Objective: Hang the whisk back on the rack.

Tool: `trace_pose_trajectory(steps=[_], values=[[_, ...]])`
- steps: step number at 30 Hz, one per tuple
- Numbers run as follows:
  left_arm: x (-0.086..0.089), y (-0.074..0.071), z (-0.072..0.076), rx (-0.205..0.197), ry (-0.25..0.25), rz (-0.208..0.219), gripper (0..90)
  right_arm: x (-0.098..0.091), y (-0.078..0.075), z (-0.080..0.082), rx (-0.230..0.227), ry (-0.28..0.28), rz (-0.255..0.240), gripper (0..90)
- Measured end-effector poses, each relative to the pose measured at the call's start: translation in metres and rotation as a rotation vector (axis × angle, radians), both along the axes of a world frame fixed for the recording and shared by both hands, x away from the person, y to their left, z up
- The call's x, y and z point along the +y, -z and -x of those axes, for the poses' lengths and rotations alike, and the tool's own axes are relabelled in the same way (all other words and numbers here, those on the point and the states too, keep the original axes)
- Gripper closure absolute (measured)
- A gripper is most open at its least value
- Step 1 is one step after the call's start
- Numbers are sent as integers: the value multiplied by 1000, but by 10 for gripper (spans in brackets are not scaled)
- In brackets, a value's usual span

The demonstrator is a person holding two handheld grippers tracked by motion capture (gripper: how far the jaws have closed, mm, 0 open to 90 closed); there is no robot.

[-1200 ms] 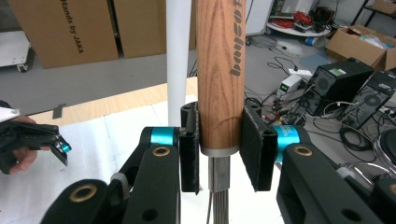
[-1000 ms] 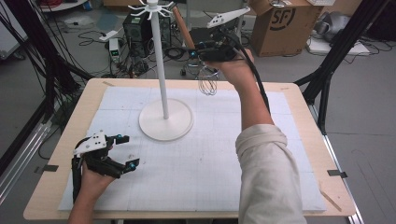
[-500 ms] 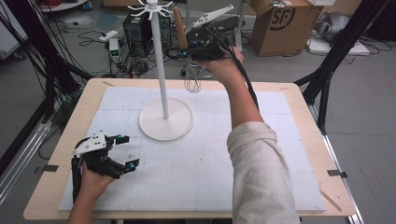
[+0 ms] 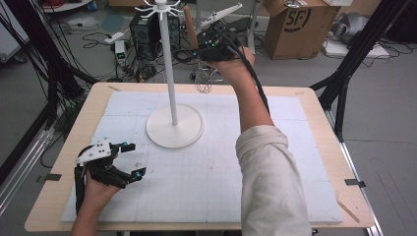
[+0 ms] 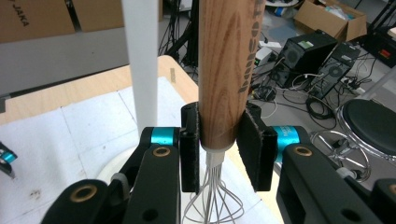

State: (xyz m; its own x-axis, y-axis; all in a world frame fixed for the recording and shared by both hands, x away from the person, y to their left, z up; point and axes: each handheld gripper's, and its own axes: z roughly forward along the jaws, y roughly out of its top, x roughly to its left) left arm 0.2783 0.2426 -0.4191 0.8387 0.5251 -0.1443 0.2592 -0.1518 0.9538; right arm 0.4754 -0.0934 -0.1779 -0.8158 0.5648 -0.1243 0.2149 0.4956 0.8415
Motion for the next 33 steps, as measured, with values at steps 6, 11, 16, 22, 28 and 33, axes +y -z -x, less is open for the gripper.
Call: trace_pose_trajectory(steps=[6, 11, 16, 22, 28, 33], values=[[3, 1, -1, 4, -7, 2, 17, 3, -2, -7, 7, 5, 8, 712], [4, 2, -1, 4, -9, 0, 17, 13, -4, -10, 7, -19, 16, 710], [4, 2, -1, 4, -8, -1, 17, 17, 2, -8, 22, -26, 28, 581], [4, 2, 0, 3, -7, -3, 17, 5, 4, -2, 32, -56, -8, 498], [4, 2, 0, 5, -6, -2, 17, -14, 7, 6, 34, -94, -55, 434], [2, 2, 0, 6, -6, -9, 17, -31, 13, 13, 32, -95, -73, 360]])
